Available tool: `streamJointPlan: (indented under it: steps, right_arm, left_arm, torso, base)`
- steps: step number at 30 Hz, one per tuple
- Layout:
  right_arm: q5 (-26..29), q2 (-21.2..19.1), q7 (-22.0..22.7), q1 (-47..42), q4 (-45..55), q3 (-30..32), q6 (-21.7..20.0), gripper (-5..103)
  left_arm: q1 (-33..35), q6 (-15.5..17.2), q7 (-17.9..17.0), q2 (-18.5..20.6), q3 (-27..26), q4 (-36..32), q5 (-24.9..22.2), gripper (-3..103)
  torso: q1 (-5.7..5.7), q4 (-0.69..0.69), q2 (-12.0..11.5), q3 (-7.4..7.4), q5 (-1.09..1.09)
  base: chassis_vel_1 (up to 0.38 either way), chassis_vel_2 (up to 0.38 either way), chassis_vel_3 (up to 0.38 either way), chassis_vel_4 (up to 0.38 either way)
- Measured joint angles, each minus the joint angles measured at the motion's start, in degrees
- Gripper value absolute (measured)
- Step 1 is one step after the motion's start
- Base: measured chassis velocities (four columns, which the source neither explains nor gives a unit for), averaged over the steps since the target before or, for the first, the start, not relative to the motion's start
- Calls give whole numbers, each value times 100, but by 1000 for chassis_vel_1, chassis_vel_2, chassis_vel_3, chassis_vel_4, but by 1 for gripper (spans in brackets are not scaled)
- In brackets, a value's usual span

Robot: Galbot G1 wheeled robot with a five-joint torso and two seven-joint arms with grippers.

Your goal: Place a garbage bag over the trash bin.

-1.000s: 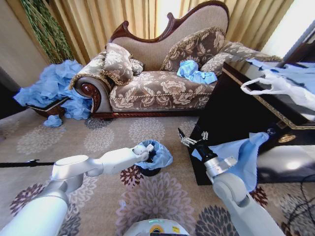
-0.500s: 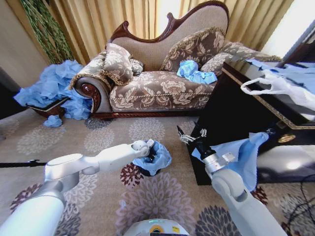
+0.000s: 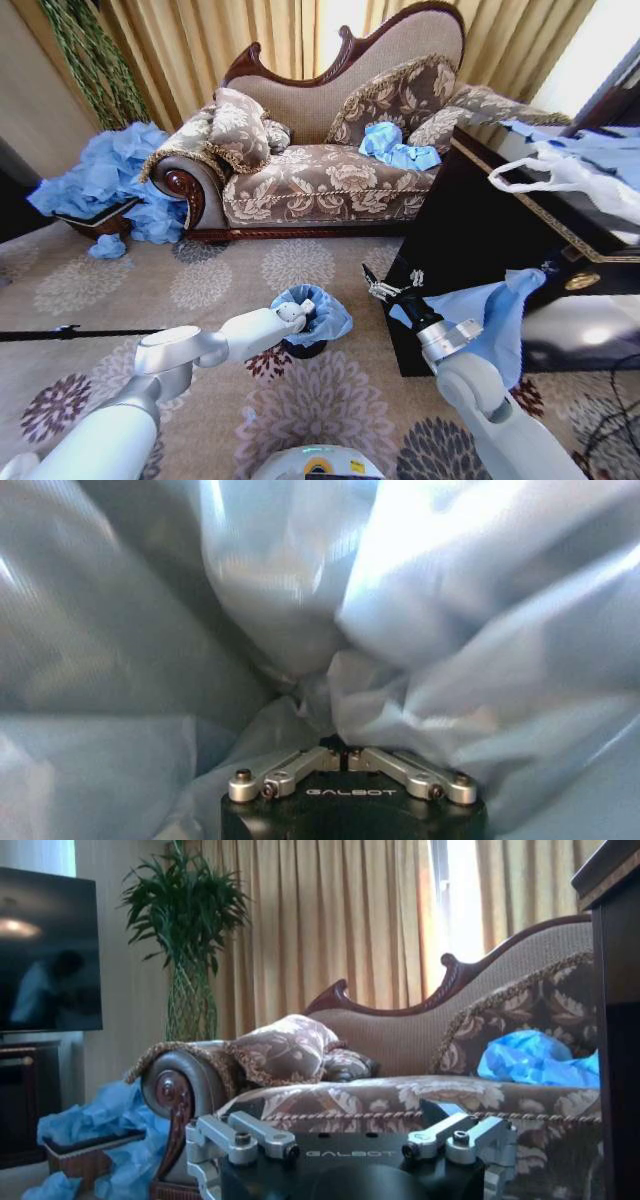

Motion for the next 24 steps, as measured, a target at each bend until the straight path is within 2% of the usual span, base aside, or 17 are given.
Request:
streamJointPlan:
  steps: [3, 6, 7, 10, 12, 13, 14, 15, 16, 17, 19, 20, 21, 22, 23, 24]
  right_arm:
    - [-5, 27, 0, -2, -2, -17, 0, 100]
    - [-11, 30, -1, -30, -2, -17, 1, 100]
    - [-12, 29, -1, -53, -2, -13, 4, 100]
    - [-14, 17, -3, -106, 2, 10, 11, 100]
    - [-16, -8, -7, -150, 5, 35, 20, 100]
    - [-16, -8, -7, -150, 5, 35, 20, 100]
    - [-16, -14, -8, -156, 5, 39, 21, 100]
    - [-16, -15, -8, -155, 5, 40, 22, 100]
    - [-16, -16, -9, -152, 4, 38, 23, 100]
    - [-16, -16, -9, -152, 4, 38, 23, 100]
    - [-17, -19, -9, -149, 4, 20, 19, 100]
    - [-18, -34, -9, -142, 1, 7, 16, 100]
    - [-18, -34, -9, -142, 1, 7, 16, 100]
    - [-18, -49, -9, -134, -3, 2, 11, 100]
    - [-16, -67, -9, -115, -20, 1, 7, 100]
    - [-16, -77, -9, -98, -37, 0, 7, 100]
  left_arm:
    - [-12, -44, -4, -120, -57, 174, 137, 0]
    - [20, -372, -57, -282, 60, 575, 518, 0]
    - [71, -502, -99, -346, 119, 718, 667, -3]
    - [150, -692, -140, -381, 161, 821, 836, 7]
    - [195, -1096, 20, -332, 306, 848, 1312, 18]
    - [195, -1096, 20, -332, 306, 848, 1312, 18]
    - [193, -1291, 120, -304, 386, 866, 1557, 18]
    - [186, -1453, 188, -292, 445, 901, 1727, 23]
    - [161, -1953, 394, -284, 552, 1042, 2137, 29]
    - [161, -1953, 394, -284, 552, 1042, 2137, 29]
    - [133, -2048, 481, -318, 547, 1081, 2208, 40]
    - [97, -1988, 499, -358, 481, 1070, 2106, 45]
    - [97, -1988, 499, -358, 481, 1070, 2106, 45]
    - [72, -1901, 488, -376, 436, 1047, 1980, 51]
    - [35, -1714, 430, -399, 380, 1018, 1740, 51]
    - [8, -1562, 363, -412, 327, 1001, 1553, 61]
  torso:
    - [0, -4, 0, 0, -2]
    - [0, -1, 0, 0, 0]
    - [0, -1, 0, 1, -3]
    - [0, -2, 0, 0, -2]
    - [0, -4, 0, 0, -3]
    - [0, -4, 0, 0, -3]
    - [0, -3, 0, 1, -3]
    - [0, -2, 0, 0, -2]
    - [0, 1, 0, 1, -1]
    - [0, 1, 0, 1, -1]
    - [0, 1, 0, 1, -2]
    - [0, -3, 0, 0, -2]
    - [0, -3, 0, 0, -2]
    - [0, -4, 0, 0, -2]
    - [0, -4, 0, 0, -2]
    - [0, -1, 0, 1, -2]
  base:
    - [0, 0, 0, 0]
    - [0, 0, 0, 0]
    - [0, 0, 0, 0]
    - [0, 0, 0, 0]
    - [0, 0, 0, 0]
    - [0, 0, 0, 0]
    - [0, 0, 0, 0]
    - [0, 0, 0, 0]
    - [0, 0, 0, 0]
    - [0, 0, 0, 0]
    - [0, 0, 0, 0]
    - [0, 0, 0, 0]
    - [0, 0, 0, 0]
    - [0, 0, 0, 0]
    - [0, 0, 0, 0]
    - [0, 0, 0, 0]
